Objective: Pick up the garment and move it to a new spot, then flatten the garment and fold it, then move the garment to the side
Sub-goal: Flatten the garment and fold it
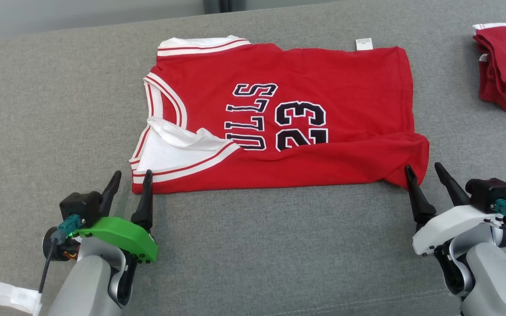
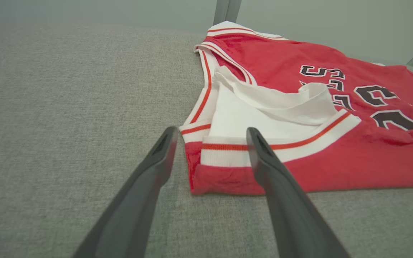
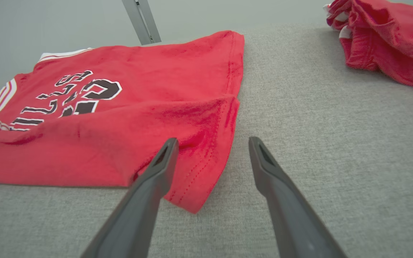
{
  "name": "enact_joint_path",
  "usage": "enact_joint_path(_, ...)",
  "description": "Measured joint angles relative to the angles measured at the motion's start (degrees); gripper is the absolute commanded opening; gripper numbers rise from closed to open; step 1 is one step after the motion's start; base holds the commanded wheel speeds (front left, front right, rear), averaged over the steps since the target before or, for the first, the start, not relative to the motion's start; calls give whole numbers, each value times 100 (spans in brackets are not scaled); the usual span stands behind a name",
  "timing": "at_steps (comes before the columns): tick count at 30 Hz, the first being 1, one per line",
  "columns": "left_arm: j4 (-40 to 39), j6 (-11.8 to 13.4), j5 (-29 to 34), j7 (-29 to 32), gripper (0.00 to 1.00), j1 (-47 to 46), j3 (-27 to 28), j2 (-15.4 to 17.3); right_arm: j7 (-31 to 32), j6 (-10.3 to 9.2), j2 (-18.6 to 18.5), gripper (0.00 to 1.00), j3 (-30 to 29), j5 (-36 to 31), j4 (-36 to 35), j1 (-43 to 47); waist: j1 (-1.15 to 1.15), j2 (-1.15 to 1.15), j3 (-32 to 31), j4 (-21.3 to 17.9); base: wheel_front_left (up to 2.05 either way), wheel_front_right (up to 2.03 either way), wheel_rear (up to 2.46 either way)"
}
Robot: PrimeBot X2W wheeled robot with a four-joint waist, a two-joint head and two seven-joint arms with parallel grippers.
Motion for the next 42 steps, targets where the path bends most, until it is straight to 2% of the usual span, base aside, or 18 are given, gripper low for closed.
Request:
enact_joint_path(11,865,-5,-147,-1,100,-388,-109,-177,147,0,311,100,245,-8,758,-548,0,0,187,39,0,0,0)
enact_joint_path(12,961,-7,-177,-12,64,-428,-138,-210,133,0,339,42,307,27,831,-592,0,0,201,40,0,0,0)
enact_joint_path(13,1018,-7,-235,-14,44,-469,-164,-234,114,0,359,28,339,58,881,-622,0,0,211,42,0,0,0)
enact_joint_path(14,1077,-7,-299,-15,24,-530,-207,-256,103,0,374,1,376,91,928,-660,0,0,218,44,0,0,0)
enact_joint_path(15,1135,-8,-333,-15,0,-586,-256,-260,78,0,377,0,409,121,985,-697,0,0,216,48,0,0,0)
enact_joint_path(19,1166,-23,-547,-9,0,-628,-291,-252,-38,0,350,0,500,215,1098,-749,0,0,141,70,0,0,0)
enact_joint_path(25,709,-29,-586,-8,0,-403,-64,-42,-132,0,191,0,682,256,1010,-701,0,0,-134,113,0,0,0)
enact_joint_path(34,-396,30,-441,-8,0,1026,322,-152,-149,0,-51,0,871,371,419,203,0,0,-647,209,0,0,0)
enact_joint_path(42,-839,152,-343,-8,0,2133,296,-302,192,3,-219,0,595,341,-265,1242,0,0,-961,317,0,0,0)
